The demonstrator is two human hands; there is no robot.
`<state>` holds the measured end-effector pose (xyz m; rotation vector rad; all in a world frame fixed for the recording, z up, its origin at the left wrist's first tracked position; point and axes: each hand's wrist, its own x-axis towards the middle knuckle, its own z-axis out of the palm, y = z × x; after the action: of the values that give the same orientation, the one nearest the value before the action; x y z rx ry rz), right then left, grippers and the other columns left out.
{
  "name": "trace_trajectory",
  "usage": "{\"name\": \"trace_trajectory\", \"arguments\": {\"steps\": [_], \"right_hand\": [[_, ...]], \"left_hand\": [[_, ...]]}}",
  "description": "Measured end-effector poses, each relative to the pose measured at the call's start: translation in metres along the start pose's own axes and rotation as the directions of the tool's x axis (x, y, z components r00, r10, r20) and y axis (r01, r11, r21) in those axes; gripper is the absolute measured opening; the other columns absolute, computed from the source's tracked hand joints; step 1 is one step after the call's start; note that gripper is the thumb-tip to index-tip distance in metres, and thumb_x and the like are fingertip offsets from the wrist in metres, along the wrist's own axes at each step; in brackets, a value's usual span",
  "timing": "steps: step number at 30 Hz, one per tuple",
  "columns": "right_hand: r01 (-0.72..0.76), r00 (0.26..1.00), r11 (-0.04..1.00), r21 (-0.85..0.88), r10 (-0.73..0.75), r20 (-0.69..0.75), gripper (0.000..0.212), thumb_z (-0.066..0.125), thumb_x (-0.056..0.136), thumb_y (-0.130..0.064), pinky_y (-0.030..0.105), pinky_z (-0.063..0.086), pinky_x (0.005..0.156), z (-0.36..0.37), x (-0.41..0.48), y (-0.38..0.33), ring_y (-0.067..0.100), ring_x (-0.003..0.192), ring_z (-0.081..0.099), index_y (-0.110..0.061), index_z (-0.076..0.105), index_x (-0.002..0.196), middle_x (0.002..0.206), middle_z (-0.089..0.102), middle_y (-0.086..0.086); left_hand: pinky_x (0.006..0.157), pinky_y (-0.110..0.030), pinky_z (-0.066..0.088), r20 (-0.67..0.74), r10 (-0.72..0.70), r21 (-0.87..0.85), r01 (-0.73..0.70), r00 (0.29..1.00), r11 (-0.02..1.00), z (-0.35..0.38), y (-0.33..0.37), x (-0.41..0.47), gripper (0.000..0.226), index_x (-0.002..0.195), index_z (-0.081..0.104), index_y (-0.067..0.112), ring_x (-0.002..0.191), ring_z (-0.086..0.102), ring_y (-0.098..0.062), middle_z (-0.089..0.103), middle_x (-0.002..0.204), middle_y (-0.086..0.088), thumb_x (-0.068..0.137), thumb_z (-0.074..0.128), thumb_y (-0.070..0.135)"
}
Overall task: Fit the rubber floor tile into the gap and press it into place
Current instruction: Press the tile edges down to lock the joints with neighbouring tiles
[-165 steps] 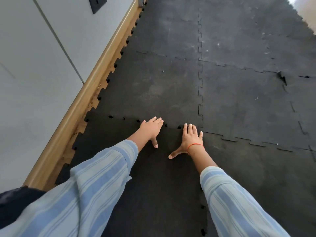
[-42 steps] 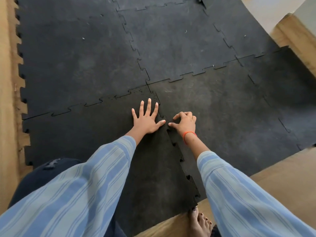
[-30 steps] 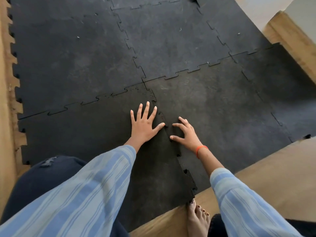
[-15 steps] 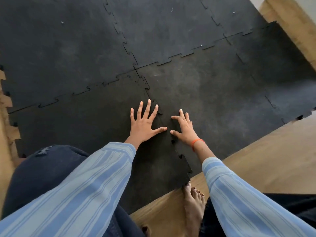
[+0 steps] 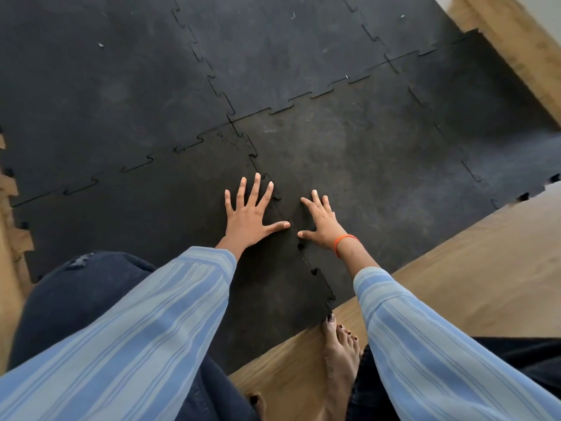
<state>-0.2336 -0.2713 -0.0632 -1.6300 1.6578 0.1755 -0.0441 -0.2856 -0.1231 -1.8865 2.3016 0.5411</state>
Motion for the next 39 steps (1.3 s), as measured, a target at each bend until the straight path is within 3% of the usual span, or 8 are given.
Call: {"name": "trace_trajectory", "arguments": {"steps": [12,18,27,31,34,39], "right_hand": [[0.030,0.993,0.999,0.036,-0.034,0.116,0.096,0.073,0.083,-0.019,0.052,0.003,0.121,-0.012,-0.010,0.012,0.028,0.147,-0.018,-0.018,0.008,0.154,0.161,-0.017,0.006],[0.003,0.999,0.993,-0.120,0.003,0.044,0.099,0.072,0.083,-0.021,0.056,0.007,0.118,0.005,-0.006,0.009,0.030,0.148,-0.017,-0.020,0.003,0.154,0.161,-0.018,0.005],[0.029,0.999,0.999,0.024,-0.030,0.030,0.092,0.071,0.084,-0.022,0.054,0.003,0.119,0.008,-0.010,0.020,0.027,0.148,-0.016,-0.020,0.010,0.154,0.162,-0.014,0.004],[-0.008,0.982,0.999,0.044,0.016,-0.187,0.057,0.047,0.099,-0.029,0.045,0.008,0.121,0.045,-0.055,0.037,0.023,0.150,-0.001,-0.017,0.025,0.151,0.163,0.004,0.004],[-0.095,0.918,0.994,-0.044,0.071,-0.391,0.047,0.033,0.103,-0.024,0.041,0.011,0.122,0.085,-0.081,0.043,0.022,0.150,0.010,-0.019,0.030,0.149,0.161,0.017,0.002],[-0.157,0.801,0.956,-0.250,-0.025,-0.598,0.045,0.060,0.089,-0.006,0.054,0.031,0.113,0.104,-0.075,0.044,0.033,0.135,0.044,-0.011,0.055,0.133,0.144,0.049,0.014]], "left_hand": [[0.112,-0.058,-0.011,0.013,0.005,-0.023,-0.005,1.000,1.000,-0.003,0.000,0.001,0.108,0.150,-0.011,0.040,0.146,-0.020,-0.027,-0.022,0.159,0.005,0.060,0.011,0.096],[0.110,-0.057,-0.015,-0.004,-0.004,-0.009,0.004,1.000,1.000,0.002,0.001,0.000,0.106,0.148,-0.016,0.039,0.144,-0.023,-0.027,-0.025,0.158,0.005,0.063,0.014,0.095],[0.106,-0.059,-0.020,0.000,-0.024,0.010,0.024,1.000,1.000,0.004,0.005,0.005,0.109,0.148,-0.022,0.036,0.142,-0.027,-0.031,-0.030,0.156,0.001,0.062,0.011,0.095],[0.110,-0.060,-0.012,-0.019,-0.027,0.036,0.028,0.999,0.999,0.004,0.017,0.002,0.113,0.152,-0.013,0.025,0.144,-0.018,-0.037,-0.021,0.159,-0.010,0.064,0.009,0.094],[0.112,-0.060,-0.007,-0.021,-0.020,0.033,0.021,1.000,0.999,0.005,0.032,0.003,0.118,0.153,-0.007,0.019,0.145,-0.015,-0.038,-0.016,0.158,-0.020,0.064,0.011,0.094],[0.113,-0.057,-0.005,-0.016,-0.007,0.029,0.007,1.000,1.000,0.007,0.036,0.003,0.120,0.153,-0.006,0.019,0.146,-0.012,-0.036,-0.014,0.158,-0.021,0.063,0.016,0.095]]}}
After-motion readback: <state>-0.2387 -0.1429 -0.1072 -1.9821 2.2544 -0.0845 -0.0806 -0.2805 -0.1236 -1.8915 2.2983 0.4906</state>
